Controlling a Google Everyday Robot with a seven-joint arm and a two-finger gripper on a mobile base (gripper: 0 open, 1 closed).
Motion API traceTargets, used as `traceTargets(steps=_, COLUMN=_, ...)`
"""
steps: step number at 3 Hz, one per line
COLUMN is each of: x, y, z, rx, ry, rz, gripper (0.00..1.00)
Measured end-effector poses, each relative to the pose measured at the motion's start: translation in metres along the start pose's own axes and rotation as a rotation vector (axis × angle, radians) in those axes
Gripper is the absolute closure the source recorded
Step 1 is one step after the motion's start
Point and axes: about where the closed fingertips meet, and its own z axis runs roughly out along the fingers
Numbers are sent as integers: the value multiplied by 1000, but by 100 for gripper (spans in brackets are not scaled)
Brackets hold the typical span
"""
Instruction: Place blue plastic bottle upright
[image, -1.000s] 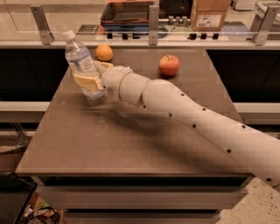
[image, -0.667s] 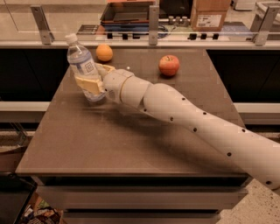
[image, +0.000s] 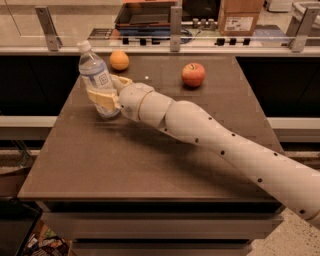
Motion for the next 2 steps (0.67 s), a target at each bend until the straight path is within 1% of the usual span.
traceTargets(steps=2, x=-1, y=3, z=2, rx=-5, ry=-1, rz=-1, gripper=39)
